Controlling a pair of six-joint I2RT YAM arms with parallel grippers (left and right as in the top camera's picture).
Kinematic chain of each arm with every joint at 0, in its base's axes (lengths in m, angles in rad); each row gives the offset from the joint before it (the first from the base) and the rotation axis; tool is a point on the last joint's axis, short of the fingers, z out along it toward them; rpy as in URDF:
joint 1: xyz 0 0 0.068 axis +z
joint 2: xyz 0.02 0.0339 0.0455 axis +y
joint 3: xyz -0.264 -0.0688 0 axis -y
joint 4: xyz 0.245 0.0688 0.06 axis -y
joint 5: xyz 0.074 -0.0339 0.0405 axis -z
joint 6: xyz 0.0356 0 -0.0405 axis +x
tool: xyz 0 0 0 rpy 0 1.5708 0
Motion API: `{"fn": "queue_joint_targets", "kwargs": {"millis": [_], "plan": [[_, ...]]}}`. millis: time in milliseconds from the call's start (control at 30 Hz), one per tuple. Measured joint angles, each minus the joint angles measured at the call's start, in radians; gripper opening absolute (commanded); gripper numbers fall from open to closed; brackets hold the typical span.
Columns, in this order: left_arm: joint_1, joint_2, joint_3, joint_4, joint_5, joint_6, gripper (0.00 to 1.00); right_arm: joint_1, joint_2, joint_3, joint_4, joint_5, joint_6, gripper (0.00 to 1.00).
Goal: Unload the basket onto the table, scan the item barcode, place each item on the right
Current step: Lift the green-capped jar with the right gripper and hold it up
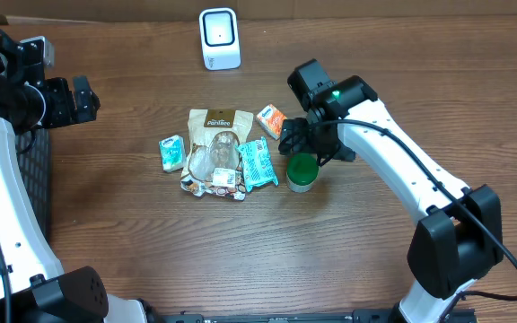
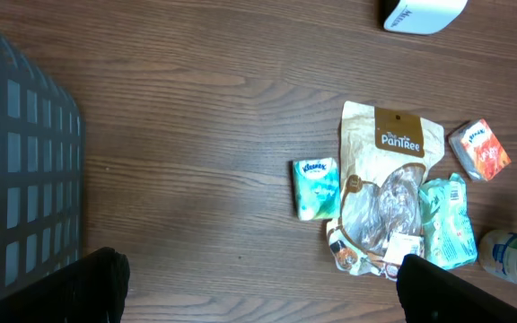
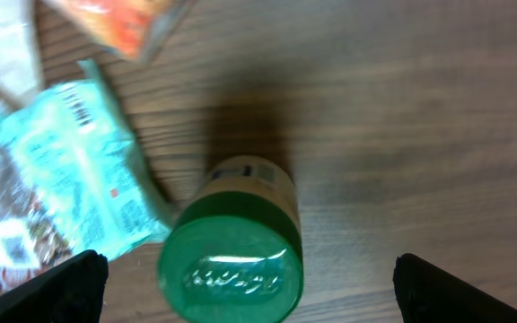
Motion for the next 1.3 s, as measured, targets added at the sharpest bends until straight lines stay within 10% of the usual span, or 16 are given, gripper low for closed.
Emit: {"fn": "queue_joint_targets", "kwargs": {"millis": [833,1300], "plan": [[0.000,0.000,0.000,0.000,0.000,0.000,1.00,0.044,0.000,-0.158,0.125,-0.023,0.290,1.00],[0.000,0.000,0.000,0.000,0.000,0.000,0.99,0.044,0.000,-0.158,0.118,-0.023,0.258,0.75]]}}
